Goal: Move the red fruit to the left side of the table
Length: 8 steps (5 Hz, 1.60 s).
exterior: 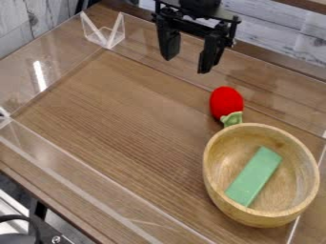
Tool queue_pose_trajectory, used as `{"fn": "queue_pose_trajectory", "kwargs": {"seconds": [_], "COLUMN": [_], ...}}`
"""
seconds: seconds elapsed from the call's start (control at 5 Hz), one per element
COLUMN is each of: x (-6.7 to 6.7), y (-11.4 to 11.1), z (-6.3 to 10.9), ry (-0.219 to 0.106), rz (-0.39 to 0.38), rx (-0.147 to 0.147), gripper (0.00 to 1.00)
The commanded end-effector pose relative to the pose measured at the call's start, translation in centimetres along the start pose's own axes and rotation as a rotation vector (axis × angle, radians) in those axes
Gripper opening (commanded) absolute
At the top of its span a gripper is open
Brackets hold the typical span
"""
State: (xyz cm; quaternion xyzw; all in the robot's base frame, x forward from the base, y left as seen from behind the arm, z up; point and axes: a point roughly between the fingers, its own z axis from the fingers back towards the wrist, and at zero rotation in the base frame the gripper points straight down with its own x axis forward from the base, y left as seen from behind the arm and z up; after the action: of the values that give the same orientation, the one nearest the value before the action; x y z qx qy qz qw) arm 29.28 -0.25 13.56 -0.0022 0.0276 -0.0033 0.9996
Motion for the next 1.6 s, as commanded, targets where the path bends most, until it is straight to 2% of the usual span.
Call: {"fn": "queue_pose_trajectory", "kwargs": {"seconds": [0.0,0.2,0.6,0.8,1.0,1.4], "x": [0.0,0.7,2.0,1.5,1.3,1.9], "y": [-0.2,-2.3,-5.7,-5.4,-4.9,-6.6], "z": [-1.7,-1.9,-1.6,-3.3,-5.1,-5.5], "ry": [0.014,0.002,-0.039,-0.042,-0.058,-0.097], "rz": [0.063,0.166,0.304,0.312,0.322,0.287], "rx": [-0.006,-0.025,-0.034,-0.024,-0.023,-0.016], "gripper": [1.00,1.00,1.00,1.00,1.00,1.00]}}
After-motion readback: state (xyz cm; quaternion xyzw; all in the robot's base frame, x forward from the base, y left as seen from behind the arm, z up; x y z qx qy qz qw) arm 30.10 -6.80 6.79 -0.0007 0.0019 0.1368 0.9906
